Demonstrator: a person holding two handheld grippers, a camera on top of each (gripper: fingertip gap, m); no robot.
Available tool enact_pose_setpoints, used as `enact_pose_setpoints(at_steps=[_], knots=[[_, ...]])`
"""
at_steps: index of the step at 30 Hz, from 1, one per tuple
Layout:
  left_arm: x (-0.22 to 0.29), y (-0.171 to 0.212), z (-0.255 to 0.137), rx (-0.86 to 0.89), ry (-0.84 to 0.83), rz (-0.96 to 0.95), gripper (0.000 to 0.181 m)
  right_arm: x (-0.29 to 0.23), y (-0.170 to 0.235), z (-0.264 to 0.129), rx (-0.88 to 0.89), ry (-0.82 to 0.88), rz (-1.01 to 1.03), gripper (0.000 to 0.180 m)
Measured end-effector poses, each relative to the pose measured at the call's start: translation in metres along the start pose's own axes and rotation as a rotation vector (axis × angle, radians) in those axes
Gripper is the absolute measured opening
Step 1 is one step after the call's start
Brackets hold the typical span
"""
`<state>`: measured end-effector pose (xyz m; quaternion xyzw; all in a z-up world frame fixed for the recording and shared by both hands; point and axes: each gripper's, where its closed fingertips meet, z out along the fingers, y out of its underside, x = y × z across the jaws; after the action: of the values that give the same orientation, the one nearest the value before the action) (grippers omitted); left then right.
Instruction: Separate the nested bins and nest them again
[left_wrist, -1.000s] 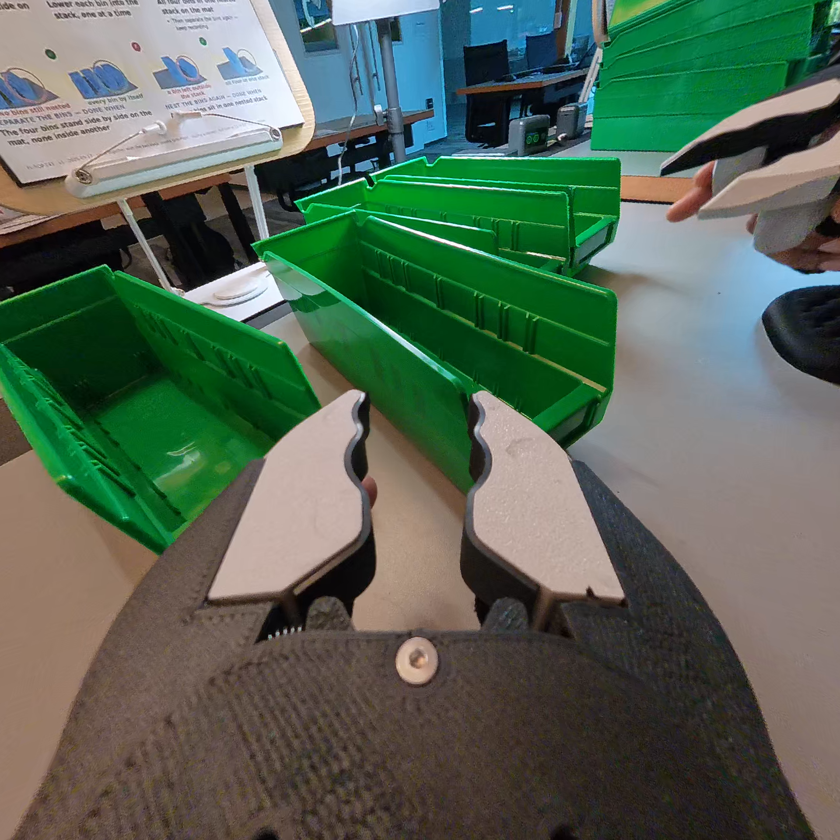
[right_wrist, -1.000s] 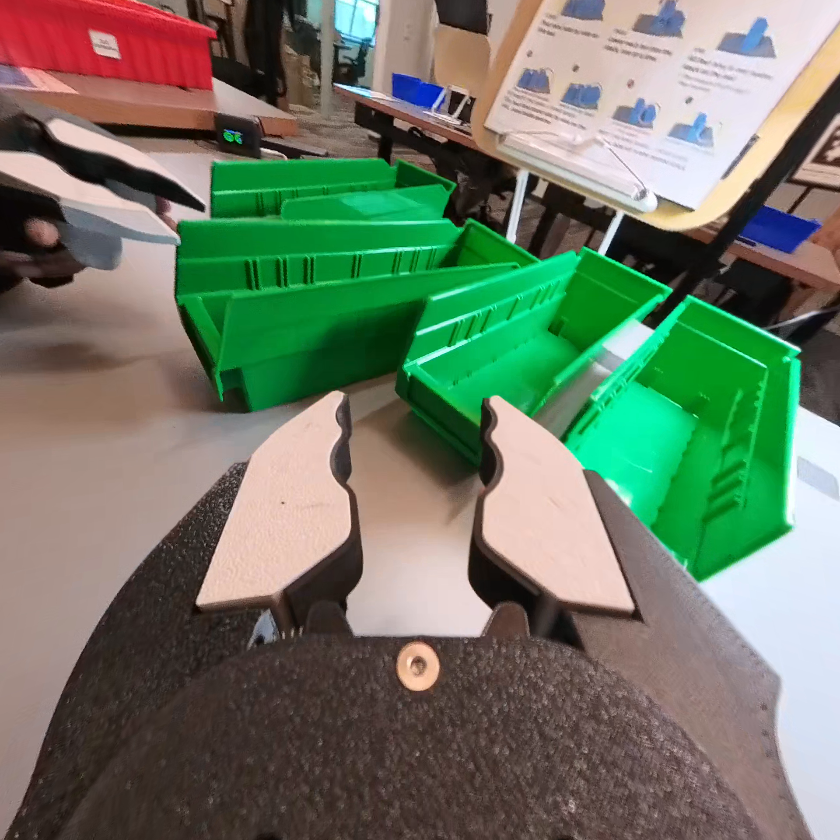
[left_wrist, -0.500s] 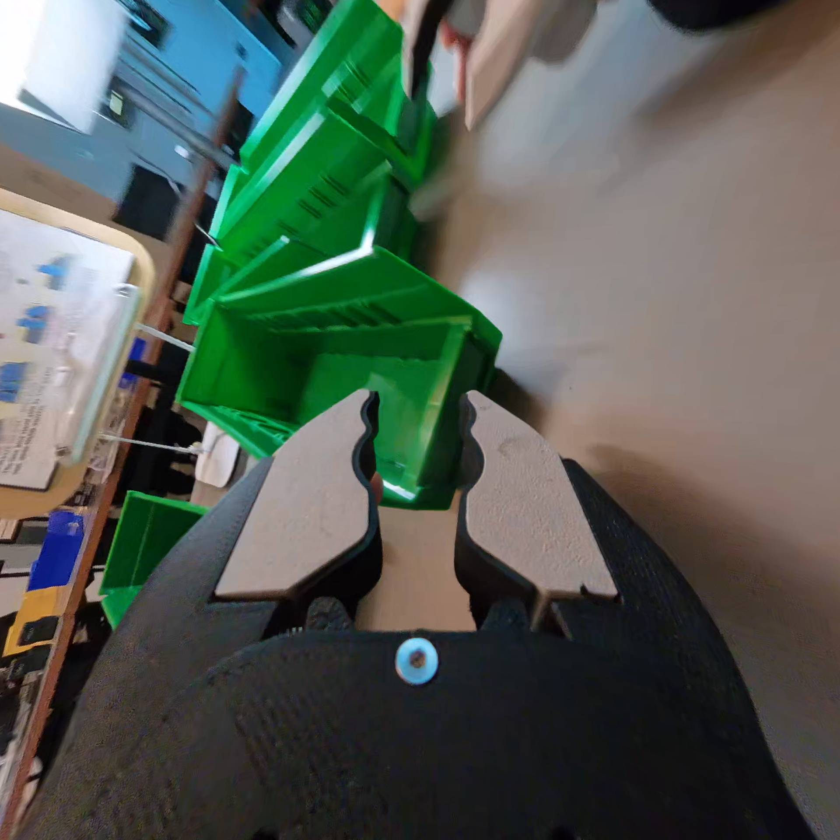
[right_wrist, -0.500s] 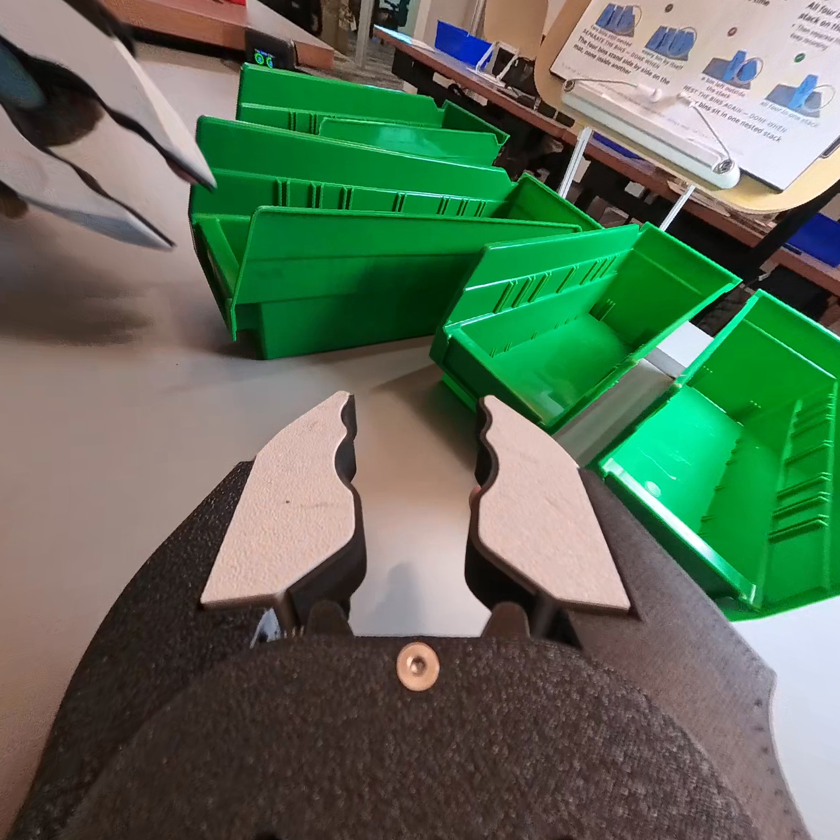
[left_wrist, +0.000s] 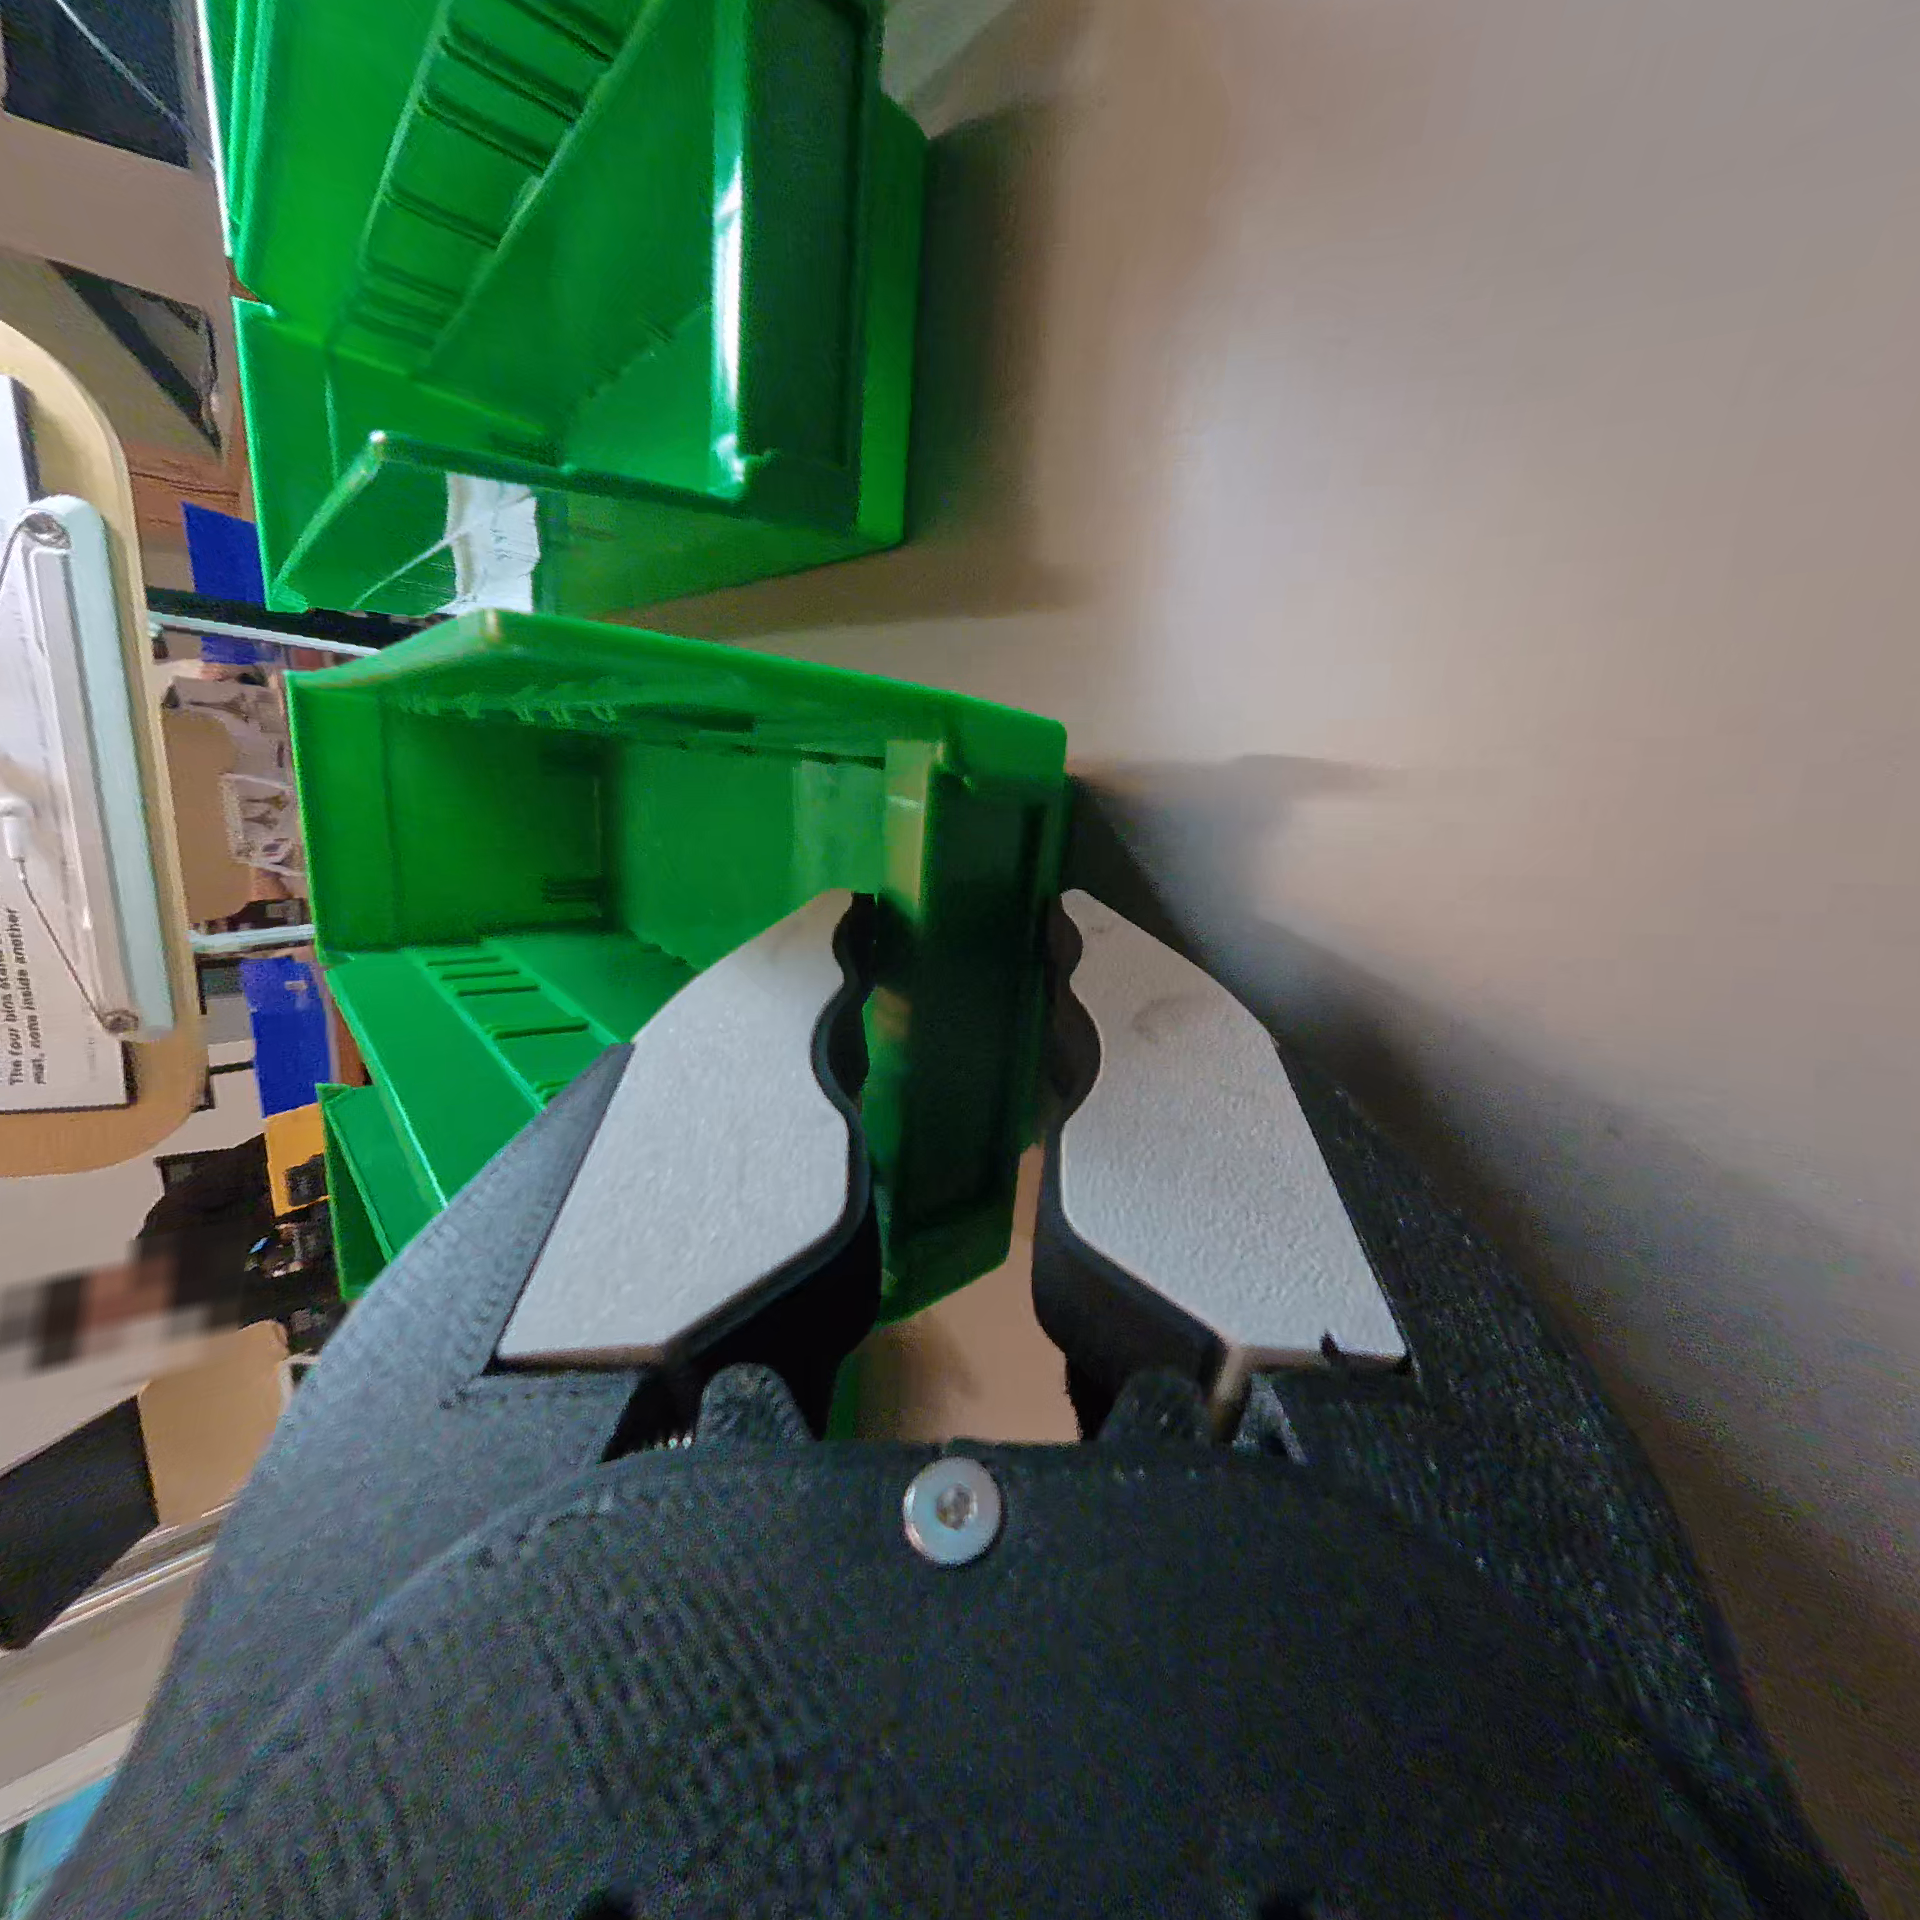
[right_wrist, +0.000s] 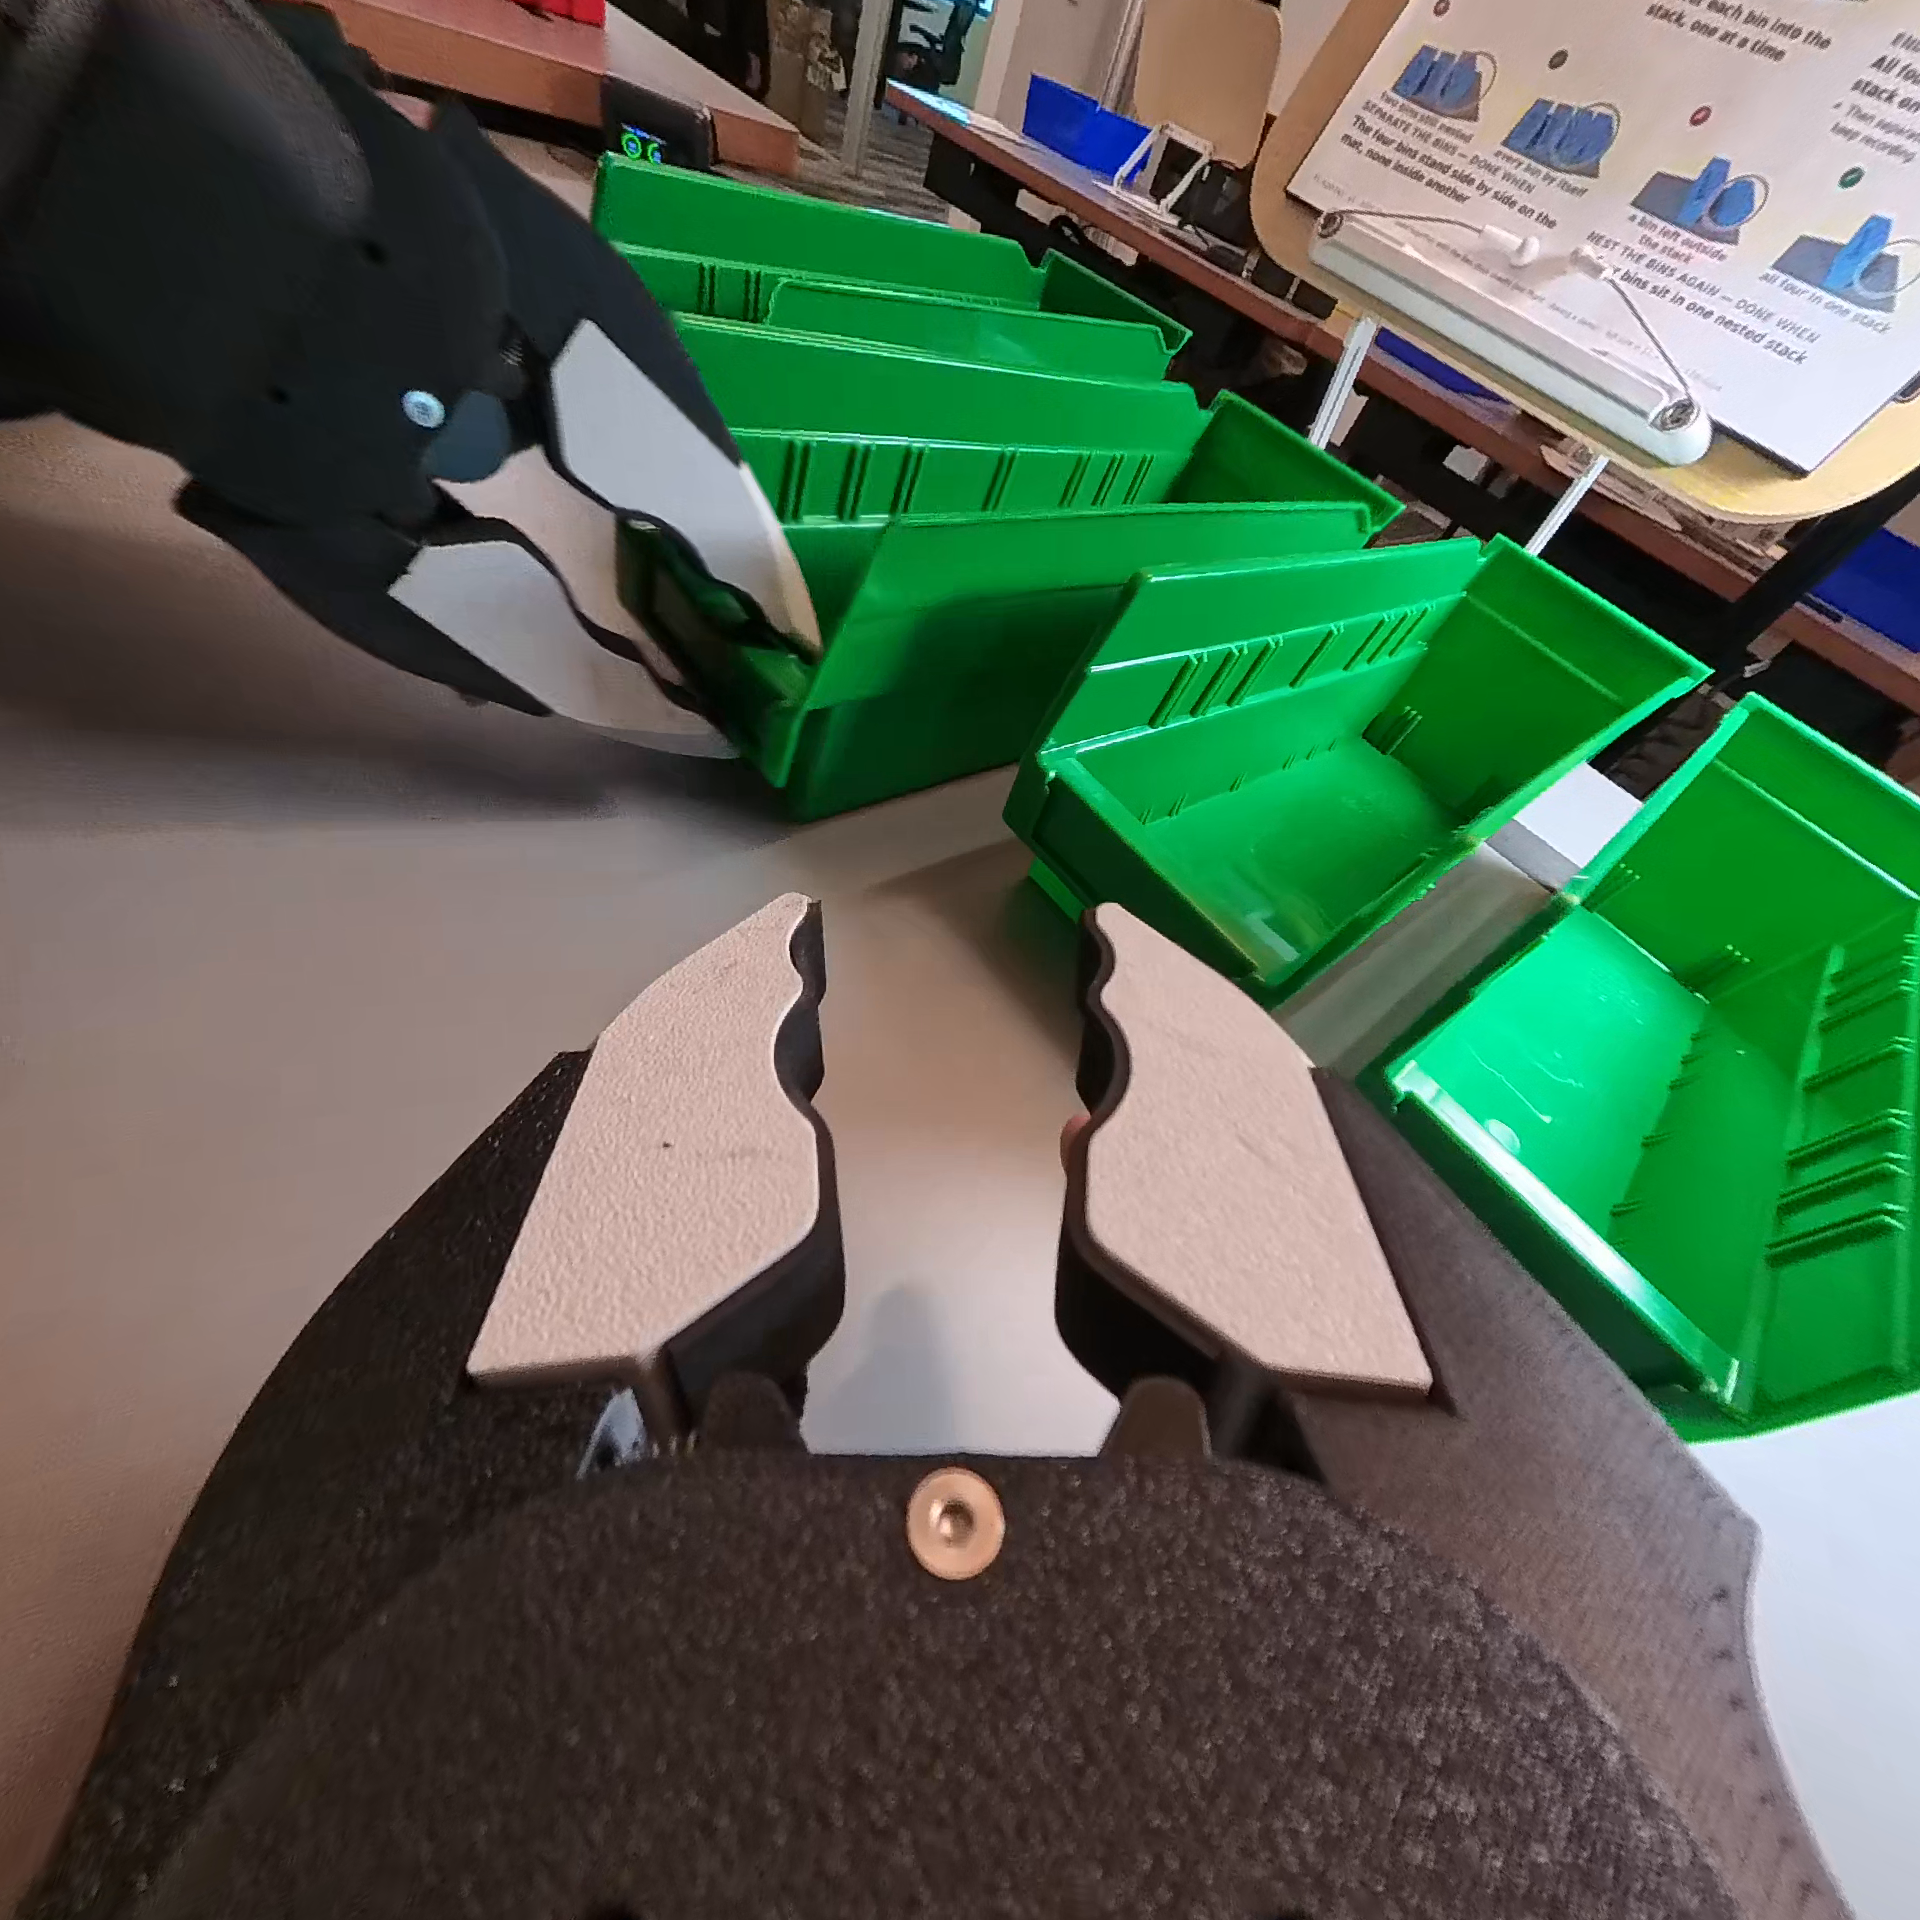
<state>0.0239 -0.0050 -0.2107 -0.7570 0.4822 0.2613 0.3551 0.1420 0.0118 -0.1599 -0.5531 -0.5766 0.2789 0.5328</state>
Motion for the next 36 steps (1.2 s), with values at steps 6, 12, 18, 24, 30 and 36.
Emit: enact_pose_setpoints(at_steps=[6, 12, 18, 24, 30, 36], knots=[[-0.022, 0.001, 0.025, 0.003, -0.022, 0.000, 0.032, 0.005, -0.001, -0.001, 0.009, 0.018, 0.025, 0.047], [-0.029, -0.015, 0.019, 0.197, 0.029, -0.187, 0.043, 0.010, -0.001, -0.001, 0.011, 0.045, 0.054, 0.050], [-0.061, -0.024, -0.066, 0.534, 0.037, -0.541, 0.044, 0.017, -0.003, -0.003, 0.026, 0.075, 0.073, 0.051], [-0.093, 0.059, -0.098, 0.550, -0.065, -0.821, 0.044, 0.036, -0.009, -0.013, 0.081, 0.165, 0.116, 0.055], [-0.092, 0.128, -0.098, 0.459, -0.117, -0.962, 0.046, 0.068, -0.006, -0.029, 0.110, 0.300, 0.190, 0.061], [-0.064, 0.138, -0.064, 0.248, -0.126, -0.670, 0.041, 0.087, 0.007, -0.033, 0.069, 0.387, 0.201, 0.062]])
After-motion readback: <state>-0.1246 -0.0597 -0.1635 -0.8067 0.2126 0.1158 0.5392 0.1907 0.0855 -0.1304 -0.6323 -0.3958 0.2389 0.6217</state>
